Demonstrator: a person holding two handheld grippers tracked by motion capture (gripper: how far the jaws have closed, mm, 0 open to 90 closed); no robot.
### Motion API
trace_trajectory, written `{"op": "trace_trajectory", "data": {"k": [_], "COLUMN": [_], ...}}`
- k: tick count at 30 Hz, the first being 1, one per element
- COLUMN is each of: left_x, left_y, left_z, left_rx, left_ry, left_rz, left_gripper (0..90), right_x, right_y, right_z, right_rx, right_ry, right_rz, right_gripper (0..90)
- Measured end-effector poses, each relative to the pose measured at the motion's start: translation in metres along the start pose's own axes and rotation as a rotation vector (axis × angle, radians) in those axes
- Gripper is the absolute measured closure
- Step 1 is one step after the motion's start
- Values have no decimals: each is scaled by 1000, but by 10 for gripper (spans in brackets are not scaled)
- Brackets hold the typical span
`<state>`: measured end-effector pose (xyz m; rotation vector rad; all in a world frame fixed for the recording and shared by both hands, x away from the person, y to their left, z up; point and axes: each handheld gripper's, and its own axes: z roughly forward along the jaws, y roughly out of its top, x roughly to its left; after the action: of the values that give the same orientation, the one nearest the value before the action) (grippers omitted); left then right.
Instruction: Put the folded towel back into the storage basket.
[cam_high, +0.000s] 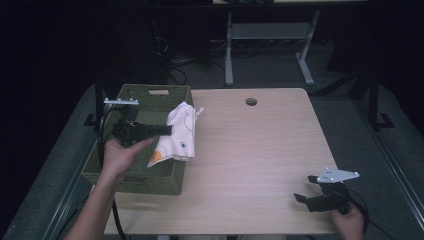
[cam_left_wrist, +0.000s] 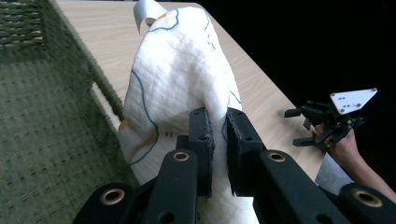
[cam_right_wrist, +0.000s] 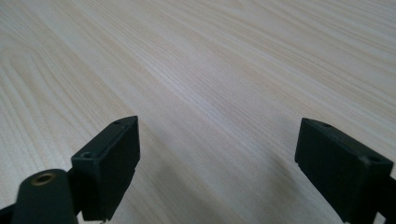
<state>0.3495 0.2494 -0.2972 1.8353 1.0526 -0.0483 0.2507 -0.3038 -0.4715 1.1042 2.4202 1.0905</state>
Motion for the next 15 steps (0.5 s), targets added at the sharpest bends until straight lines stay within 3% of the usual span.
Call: {"op": "trace_trajectory", "data": {"k": [15], "left_x": [24], "left_y": [-1], "left_z": [-13], "left_rx": [-8], "left_ry": [21], "left_rz": [-32], "left_gripper": [823], "right_x": [-4], "right_y": [-1], "right_z": [0], "right_rx": [6], "right_ry": [-12], "right_rz": [12], "right_gripper": [136]}}
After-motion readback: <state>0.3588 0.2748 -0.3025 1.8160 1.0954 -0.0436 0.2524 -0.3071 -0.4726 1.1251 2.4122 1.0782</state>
